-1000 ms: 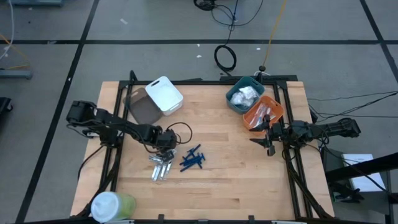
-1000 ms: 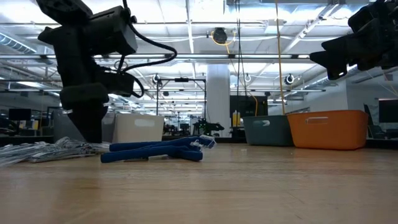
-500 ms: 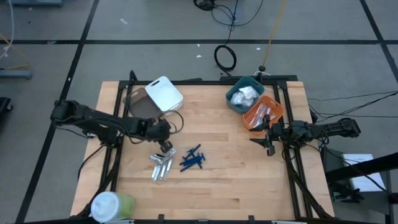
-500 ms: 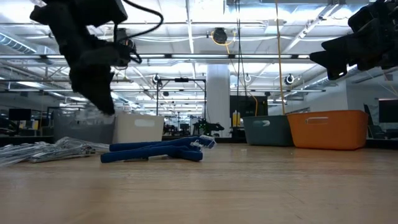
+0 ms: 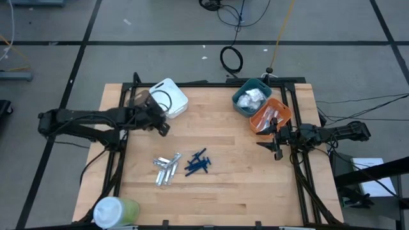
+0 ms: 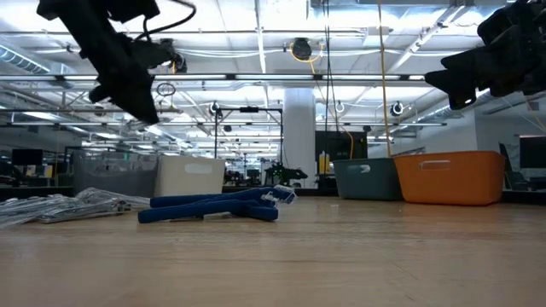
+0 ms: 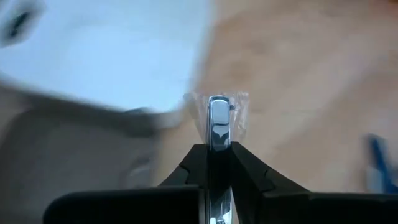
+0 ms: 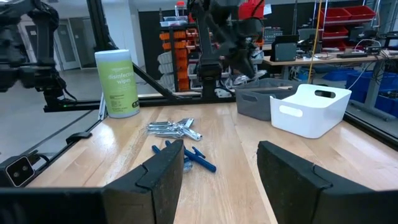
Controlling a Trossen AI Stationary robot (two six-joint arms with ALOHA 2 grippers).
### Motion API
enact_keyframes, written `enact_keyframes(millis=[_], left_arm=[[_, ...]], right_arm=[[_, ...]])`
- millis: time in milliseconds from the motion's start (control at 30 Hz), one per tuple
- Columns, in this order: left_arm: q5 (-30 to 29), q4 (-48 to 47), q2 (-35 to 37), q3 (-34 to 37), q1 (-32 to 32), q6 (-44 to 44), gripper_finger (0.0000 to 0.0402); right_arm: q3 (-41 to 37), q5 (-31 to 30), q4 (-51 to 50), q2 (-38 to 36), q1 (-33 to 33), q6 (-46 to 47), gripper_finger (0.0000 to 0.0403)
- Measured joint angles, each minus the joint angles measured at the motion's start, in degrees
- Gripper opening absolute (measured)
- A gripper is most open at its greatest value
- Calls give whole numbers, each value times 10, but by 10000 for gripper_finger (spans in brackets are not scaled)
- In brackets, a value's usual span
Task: Pick & Place Travel size toiletries
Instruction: Put the silver nail cutter into the black bin
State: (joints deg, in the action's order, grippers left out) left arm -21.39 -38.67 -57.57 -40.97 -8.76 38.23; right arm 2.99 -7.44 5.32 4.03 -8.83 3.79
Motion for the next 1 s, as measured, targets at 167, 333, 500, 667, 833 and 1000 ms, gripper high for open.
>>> enact_keyframes(millis=[167, 333, 500, 667, 833, 1000], left_arm=[[-48, -81, 30, 0, -57, 64, 30], [-78, -118, 34, 0, -105, 70, 35], [-82, -133, 22, 0, -149, 67, 36], [-82, -141, 10, 0, -182, 63, 36], [-82, -143, 5, 0, -193, 43, 37], [-81, -144, 5, 0, -193, 46, 37]], right_arm=[[0, 0, 0, 0, 0, 0, 196], [0, 0, 0, 0, 0, 0, 196], [0, 0, 0, 0, 0, 0, 196], [0, 0, 0, 0, 0, 0, 193], [0, 0, 0, 0, 0, 0, 195], [0, 0, 0, 0, 0, 0, 196]])
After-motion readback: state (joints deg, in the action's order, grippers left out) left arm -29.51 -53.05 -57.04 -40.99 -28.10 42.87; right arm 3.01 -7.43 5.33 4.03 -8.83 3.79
